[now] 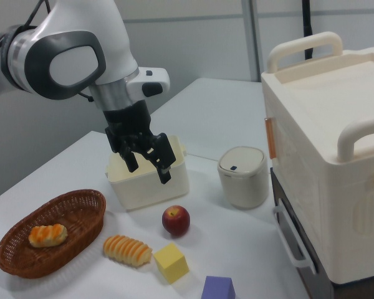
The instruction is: Put the purple cube on a plate
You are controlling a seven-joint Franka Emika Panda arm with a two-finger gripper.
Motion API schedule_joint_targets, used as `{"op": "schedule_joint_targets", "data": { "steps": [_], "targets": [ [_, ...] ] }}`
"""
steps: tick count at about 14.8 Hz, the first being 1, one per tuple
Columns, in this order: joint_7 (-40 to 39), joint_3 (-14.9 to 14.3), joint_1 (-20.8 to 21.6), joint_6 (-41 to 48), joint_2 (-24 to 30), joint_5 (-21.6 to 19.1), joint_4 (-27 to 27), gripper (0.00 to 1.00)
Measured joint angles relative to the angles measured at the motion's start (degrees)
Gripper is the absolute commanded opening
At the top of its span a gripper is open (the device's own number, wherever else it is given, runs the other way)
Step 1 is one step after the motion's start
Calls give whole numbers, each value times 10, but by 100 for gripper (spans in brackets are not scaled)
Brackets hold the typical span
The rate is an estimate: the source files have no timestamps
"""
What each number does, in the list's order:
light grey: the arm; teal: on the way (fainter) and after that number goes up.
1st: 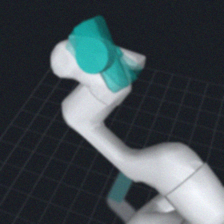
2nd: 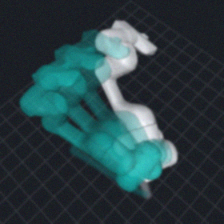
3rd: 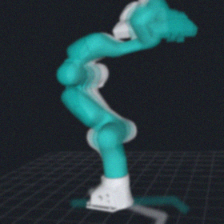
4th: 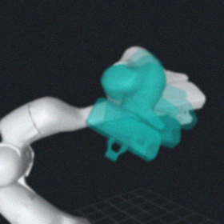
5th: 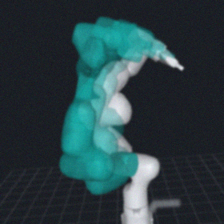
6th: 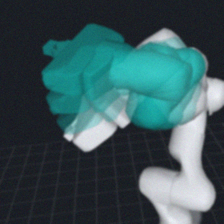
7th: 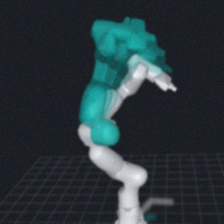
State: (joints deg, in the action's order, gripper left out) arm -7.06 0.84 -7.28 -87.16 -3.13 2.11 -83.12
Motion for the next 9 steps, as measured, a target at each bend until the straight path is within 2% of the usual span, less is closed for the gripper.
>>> {"op": "schedule_joint_targets", "data": {
  "steps": [9],
  "targets": [
    [-7, -1, 0, 0, -2, 0, 0, 100]
  ]
}}
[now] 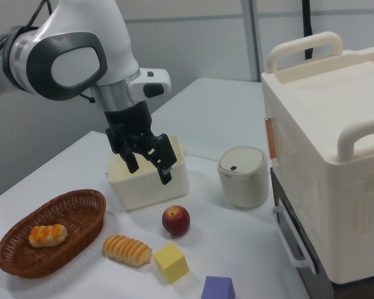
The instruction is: Put the purple cube on a plate
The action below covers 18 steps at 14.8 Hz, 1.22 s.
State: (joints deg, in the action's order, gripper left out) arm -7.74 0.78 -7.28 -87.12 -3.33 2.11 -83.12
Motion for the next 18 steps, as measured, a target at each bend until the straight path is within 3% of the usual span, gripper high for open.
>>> {"op": "schedule_joint_targets", "data": {
  "steps": [8, 18],
  "targets": [
    [0, -7, -9, -3, 2, 0, -31, 100],
    [-8, -11, -71, -184, 16, 0, -197, 100]
  ]
}}
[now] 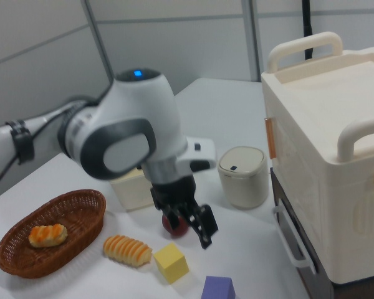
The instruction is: Put the purple cube on a plate
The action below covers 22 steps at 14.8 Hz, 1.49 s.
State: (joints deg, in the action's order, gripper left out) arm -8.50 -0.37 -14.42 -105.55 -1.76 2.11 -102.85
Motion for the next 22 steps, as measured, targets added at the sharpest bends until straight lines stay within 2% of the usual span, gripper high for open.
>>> {"op": "schedule_joint_targets", "data": {
  "steps": [5, 11, 14, 19, 21, 22],
  "targets": [
    [-3, 1, -1, -88, -25, 2, -67, 100],
    [-6, 2, -1, -147, -87, 27, -77, 100],
    [-59, 2, -2, -150, -111, 57, -77, 100],
    [-199, 2, -3, -151, -124, 61, -77, 100],
    [-224, 2, -3, -151, -130, 61, -78, 92],
    [-229, 2, -3, -151, -134, 61, -79, 84]
  ]
}}
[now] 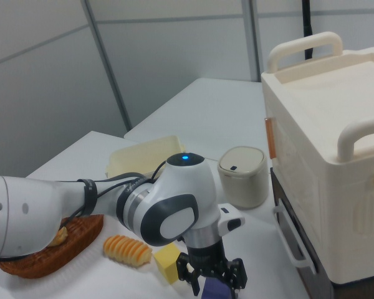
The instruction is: Put the purple cube on a plate
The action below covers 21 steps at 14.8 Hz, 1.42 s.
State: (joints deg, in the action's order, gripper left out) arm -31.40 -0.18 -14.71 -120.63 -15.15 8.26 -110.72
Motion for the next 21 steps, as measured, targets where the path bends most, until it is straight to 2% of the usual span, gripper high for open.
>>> {"op": "schedule_joint_targets", "data": {
  "steps": [1, 2, 7, 11, 15, 16, 18, 21],
  "targets": [
    [-1, 0, 0, 0, -4, 0, 0, 81],
    [-3, 0, 0, 0, -7, 0, 0, 73],
    [-6, 1, 0, 0, -5, 0, 3, 73],
    [-6, -1, -3, 10, 17, 0, 5, 72],
    [-21, -3, -28, 35, 46, 0, 5, 72],
    [-27, -3, -38, 36, 50, 0, 4, 73],
    [-52, -4, -61, 37, 53, 0, 3, 100],
    [-68, -4, -78, 37, 51, 0, 2, 100]
  ]
}}
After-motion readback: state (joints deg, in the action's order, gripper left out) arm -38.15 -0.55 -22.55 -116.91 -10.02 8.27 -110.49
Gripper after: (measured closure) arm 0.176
